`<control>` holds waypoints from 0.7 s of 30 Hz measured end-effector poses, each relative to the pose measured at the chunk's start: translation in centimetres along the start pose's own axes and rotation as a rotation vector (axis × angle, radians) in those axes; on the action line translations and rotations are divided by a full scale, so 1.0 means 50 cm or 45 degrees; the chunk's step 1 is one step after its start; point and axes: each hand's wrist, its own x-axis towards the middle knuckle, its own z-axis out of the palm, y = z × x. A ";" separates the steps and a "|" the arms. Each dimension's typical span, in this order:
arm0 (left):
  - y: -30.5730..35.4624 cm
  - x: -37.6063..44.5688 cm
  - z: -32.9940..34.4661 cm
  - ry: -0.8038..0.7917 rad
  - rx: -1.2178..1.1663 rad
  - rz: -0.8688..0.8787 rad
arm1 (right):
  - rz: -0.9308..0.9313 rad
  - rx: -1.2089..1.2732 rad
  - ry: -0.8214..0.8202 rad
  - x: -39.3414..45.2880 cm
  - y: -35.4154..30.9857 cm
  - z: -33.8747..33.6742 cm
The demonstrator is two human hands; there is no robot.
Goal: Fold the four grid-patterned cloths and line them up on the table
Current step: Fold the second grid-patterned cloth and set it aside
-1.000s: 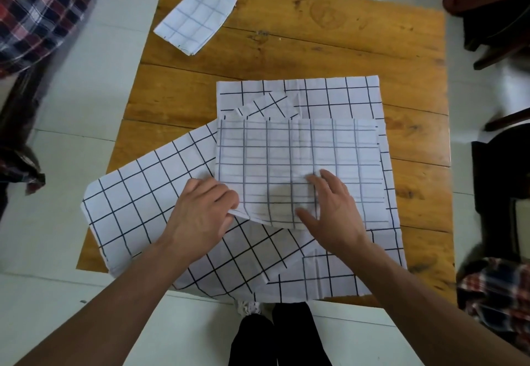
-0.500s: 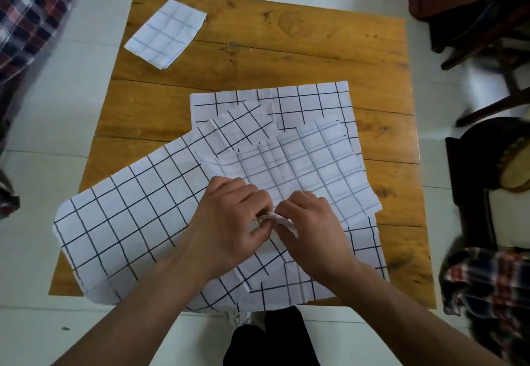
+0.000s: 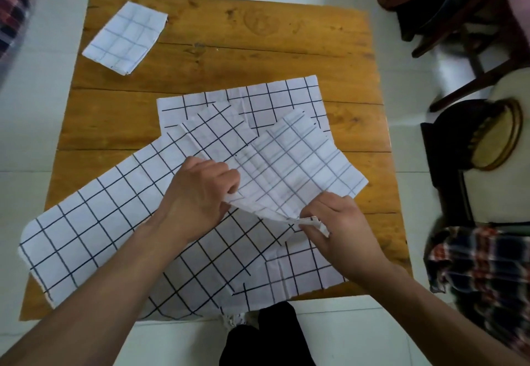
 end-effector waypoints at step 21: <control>0.023 -0.177 0.007 0.012 -0.020 -0.432 | 0.162 0.247 0.006 0.000 0.026 0.015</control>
